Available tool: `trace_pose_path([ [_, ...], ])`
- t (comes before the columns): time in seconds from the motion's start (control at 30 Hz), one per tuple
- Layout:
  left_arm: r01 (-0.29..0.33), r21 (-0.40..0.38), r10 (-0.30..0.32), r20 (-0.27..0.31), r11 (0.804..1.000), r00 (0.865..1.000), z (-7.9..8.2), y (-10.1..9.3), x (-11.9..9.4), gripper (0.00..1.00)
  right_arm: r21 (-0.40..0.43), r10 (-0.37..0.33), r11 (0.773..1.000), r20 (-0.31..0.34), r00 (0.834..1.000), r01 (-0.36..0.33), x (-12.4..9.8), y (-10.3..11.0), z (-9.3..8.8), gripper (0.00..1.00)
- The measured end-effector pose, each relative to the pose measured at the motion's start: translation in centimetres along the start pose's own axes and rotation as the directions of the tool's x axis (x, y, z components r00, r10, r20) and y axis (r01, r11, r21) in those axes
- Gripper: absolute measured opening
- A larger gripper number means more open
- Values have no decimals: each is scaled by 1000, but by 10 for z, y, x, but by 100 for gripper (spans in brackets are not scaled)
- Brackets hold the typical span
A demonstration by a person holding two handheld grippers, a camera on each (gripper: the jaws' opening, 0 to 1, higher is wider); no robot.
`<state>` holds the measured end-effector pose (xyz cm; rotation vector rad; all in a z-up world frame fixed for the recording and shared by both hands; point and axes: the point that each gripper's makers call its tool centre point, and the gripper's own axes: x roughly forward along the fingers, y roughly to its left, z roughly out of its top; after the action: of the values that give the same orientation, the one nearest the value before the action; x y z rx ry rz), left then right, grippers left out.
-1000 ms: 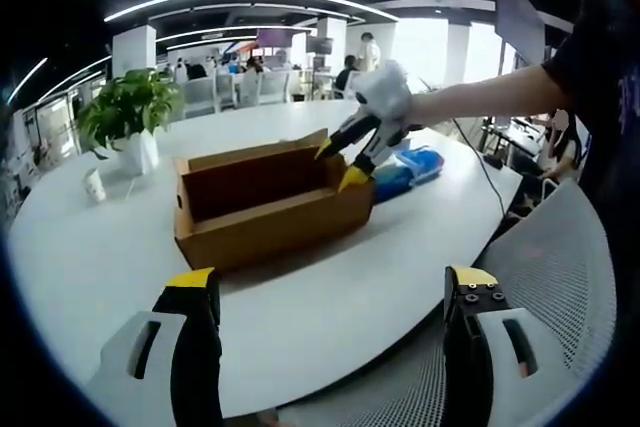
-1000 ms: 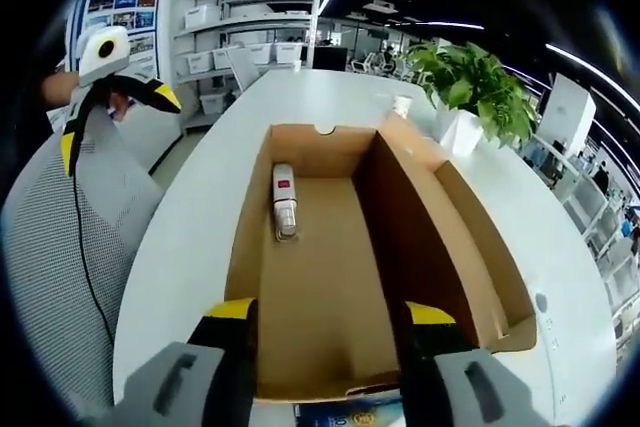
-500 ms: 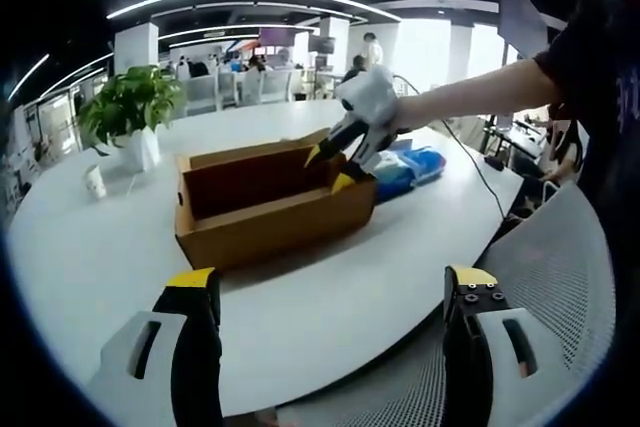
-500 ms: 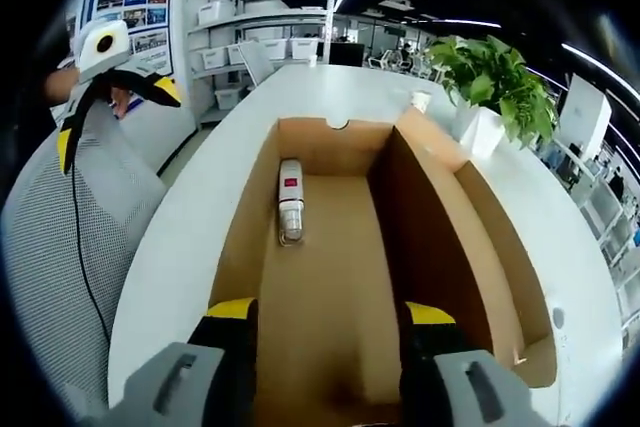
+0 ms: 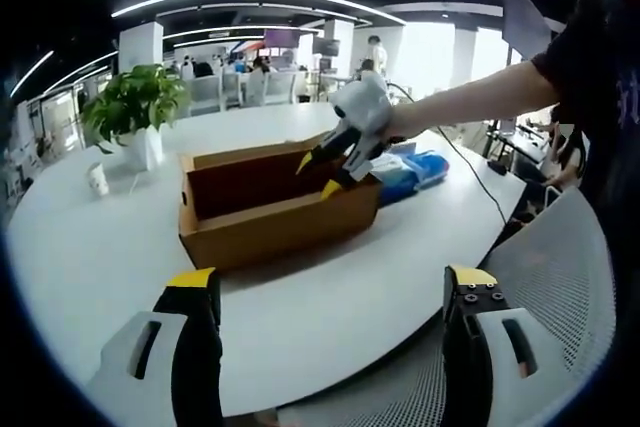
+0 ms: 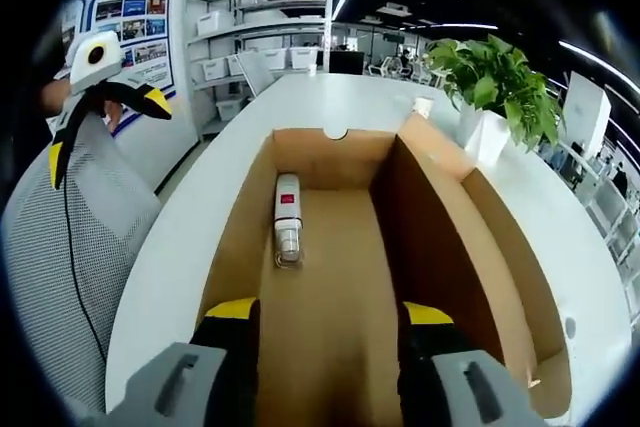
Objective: Operate the shoe box by opening the lid, removing the specified soft item, and placing it in the target area until the item is outside and the box remains undamaged.
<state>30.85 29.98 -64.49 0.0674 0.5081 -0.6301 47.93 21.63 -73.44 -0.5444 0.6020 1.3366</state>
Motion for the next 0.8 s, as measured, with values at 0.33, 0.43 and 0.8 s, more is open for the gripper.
trace_pose_path([
  [0.33, -6, -11, 6, 4, 1000, 1000, 1, 2, 1, 91, -15, 20, 1000, 3, 1000, -20, 13, 0, 2, 51],
  [0.43, -7, -15, 7, 2, 1000, 1000, 0, 3, 1, 90, -16, 30, 999, 10, 1000, -30, 17, 1, 5, 50],
  [0.8, -9, -31, 9, 2, 999, 1000, -2, 5, 2, 89, -6, 59, 998, 43, 997, -59, 32, 3, 9, 46],
])
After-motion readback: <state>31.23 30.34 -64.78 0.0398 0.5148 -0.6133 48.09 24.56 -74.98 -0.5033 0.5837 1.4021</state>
